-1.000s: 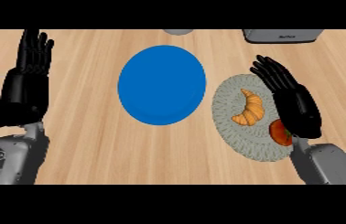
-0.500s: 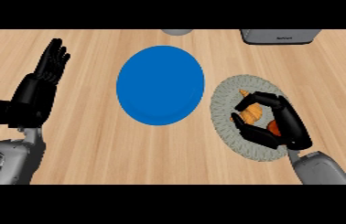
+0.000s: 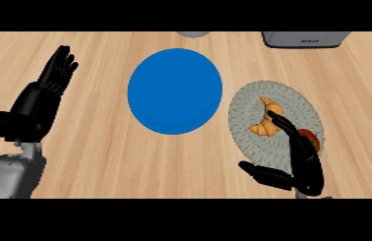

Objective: Pick the tomato from the placemat and place it in the plate

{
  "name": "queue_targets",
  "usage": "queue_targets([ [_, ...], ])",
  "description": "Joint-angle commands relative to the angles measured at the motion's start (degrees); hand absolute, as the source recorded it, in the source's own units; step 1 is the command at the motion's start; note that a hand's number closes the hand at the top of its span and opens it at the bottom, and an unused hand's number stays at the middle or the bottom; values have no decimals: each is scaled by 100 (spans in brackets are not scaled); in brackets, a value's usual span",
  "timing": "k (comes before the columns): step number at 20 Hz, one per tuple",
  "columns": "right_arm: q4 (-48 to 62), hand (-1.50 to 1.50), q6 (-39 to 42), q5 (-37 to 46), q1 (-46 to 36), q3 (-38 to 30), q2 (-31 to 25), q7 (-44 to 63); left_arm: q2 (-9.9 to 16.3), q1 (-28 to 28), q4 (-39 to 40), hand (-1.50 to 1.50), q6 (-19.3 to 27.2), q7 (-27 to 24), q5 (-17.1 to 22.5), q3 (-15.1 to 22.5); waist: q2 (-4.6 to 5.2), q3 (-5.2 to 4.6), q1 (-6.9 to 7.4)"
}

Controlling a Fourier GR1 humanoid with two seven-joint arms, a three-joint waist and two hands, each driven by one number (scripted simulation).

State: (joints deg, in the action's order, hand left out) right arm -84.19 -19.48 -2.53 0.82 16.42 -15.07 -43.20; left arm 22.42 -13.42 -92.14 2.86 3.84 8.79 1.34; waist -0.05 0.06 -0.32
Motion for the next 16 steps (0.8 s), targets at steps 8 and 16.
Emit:
queue_targets([
  [8,-1796,-150,-331,1204,1133,-509,-1945,2449,115,-71,-84,0,-175,281,124,-230,-46,-37,-96],
  [16,-2643,-150,835,2114,1601,-236,-3403,5091,-69,-145,59,0,-23,239,-74,-106,-4,-41,-116],
])
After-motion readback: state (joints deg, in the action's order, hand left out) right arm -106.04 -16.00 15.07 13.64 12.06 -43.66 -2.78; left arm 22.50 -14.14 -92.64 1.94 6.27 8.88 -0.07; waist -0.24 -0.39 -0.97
